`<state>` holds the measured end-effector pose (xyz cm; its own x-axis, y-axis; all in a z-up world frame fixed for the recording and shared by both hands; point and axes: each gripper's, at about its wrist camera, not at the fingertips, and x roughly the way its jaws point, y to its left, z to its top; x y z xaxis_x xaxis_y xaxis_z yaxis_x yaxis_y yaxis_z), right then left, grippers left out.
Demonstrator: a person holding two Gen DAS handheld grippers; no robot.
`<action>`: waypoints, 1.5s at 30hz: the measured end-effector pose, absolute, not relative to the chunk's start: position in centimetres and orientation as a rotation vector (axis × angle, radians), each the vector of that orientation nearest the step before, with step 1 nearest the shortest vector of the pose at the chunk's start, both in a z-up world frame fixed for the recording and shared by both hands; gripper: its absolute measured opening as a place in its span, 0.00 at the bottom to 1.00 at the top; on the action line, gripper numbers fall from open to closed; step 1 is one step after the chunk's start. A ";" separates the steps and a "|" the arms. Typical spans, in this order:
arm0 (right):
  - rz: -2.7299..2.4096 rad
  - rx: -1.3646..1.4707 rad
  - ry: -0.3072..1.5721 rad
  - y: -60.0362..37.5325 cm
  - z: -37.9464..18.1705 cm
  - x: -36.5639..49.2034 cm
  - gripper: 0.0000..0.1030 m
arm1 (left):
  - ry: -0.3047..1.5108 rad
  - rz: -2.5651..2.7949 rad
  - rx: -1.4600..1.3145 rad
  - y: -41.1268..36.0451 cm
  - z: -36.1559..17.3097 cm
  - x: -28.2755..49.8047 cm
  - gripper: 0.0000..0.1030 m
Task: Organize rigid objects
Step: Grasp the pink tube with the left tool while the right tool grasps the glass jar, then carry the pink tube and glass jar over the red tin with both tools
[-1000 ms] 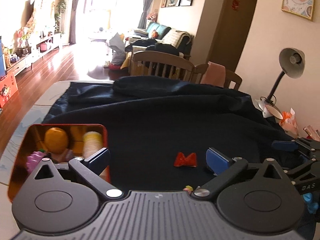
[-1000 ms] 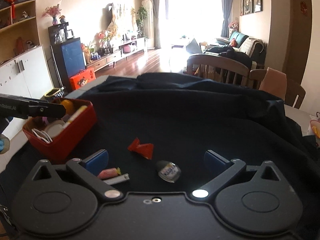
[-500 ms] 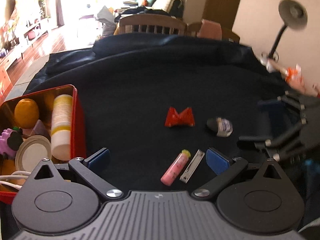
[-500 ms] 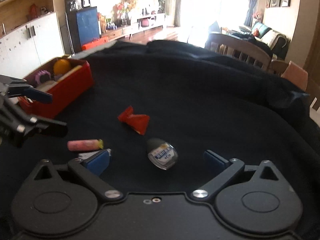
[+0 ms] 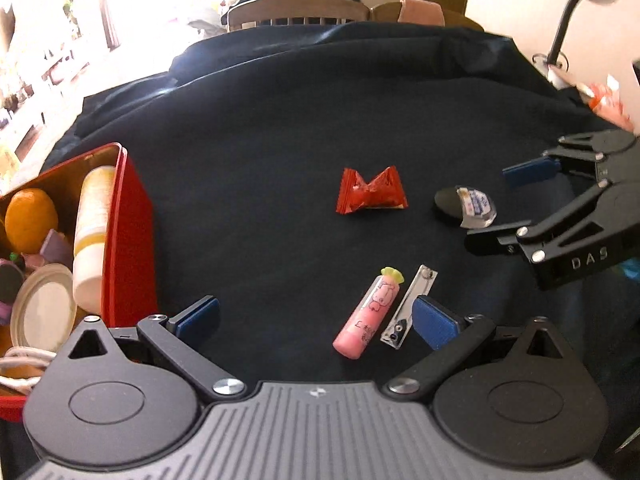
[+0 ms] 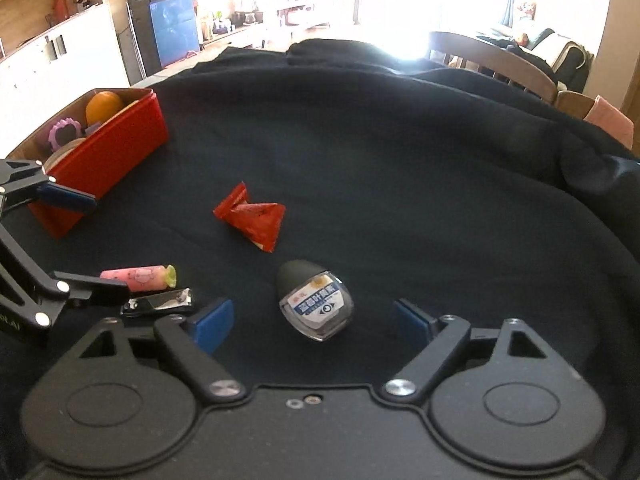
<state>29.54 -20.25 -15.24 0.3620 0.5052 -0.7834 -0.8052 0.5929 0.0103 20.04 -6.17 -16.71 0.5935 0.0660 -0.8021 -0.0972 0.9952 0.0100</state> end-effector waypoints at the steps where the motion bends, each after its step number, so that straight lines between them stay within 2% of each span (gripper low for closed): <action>1: 0.878 -0.416 0.838 -20.2 -15.3 29.6 0.80 | 0.933 0.090 -0.026 -6.3 -16.8 20.1 0.99; 4: 0.887 -0.425 0.840 -19.9 -15.6 29.8 0.76 | 0.940 0.078 -0.027 -6.4 -17.0 20.3 0.96; 6: 0.892 -0.425 0.841 -19.8 -15.7 29.9 0.75 | 0.952 0.074 -0.020 -6.5 -17.3 20.6 0.84; 10: 0.898 -0.428 0.845 -19.9 -16.0 30.0 0.71 | 0.949 0.062 -0.026 -6.5 -17.3 20.7 0.77; 15: 0.895 -0.433 0.837 -19.7 -16.2 29.9 0.69 | 0.947 0.040 -0.038 -7.0 -17.1 21.1 0.61; 16: 0.893 -0.430 0.836 -19.8 -16.2 29.8 0.67 | 0.948 0.034 -0.044 -7.1 -17.1 21.2 0.59; 21: 0.889 -0.424 0.823 -20.0 -16.0 29.2 0.53 | 0.946 0.015 -0.055 -7.7 -17.0 21.3 0.29; 23: 0.887 -0.425 0.819 -20.1 -15.9 29.0 0.49 | 0.960 0.024 -0.037 -7.9 -17.1 21.2 0.25; 25: 0.881 -0.421 0.817 -20.2 -15.8 28.8 0.40 | 0.960 0.025 -0.019 -8.3 -17.2 21.1 0.21; 27: 0.870 -0.420 0.813 -20.3 -15.7 28.6 0.39 | 0.964 0.024 -0.025 -8.3 -17.2 21.2 0.16; 36: 0.824 -0.382 0.818 -21.0 -14.5 26.9 0.38 | 0.985 0.067 -0.113 -7.0 -16.6 20.8 0.15; 45: 0.821 -0.278 0.796 -22.4 -11.0 24.8 0.38 | 0.934 0.114 -0.176 -5.7 -14.3 19.2 0.15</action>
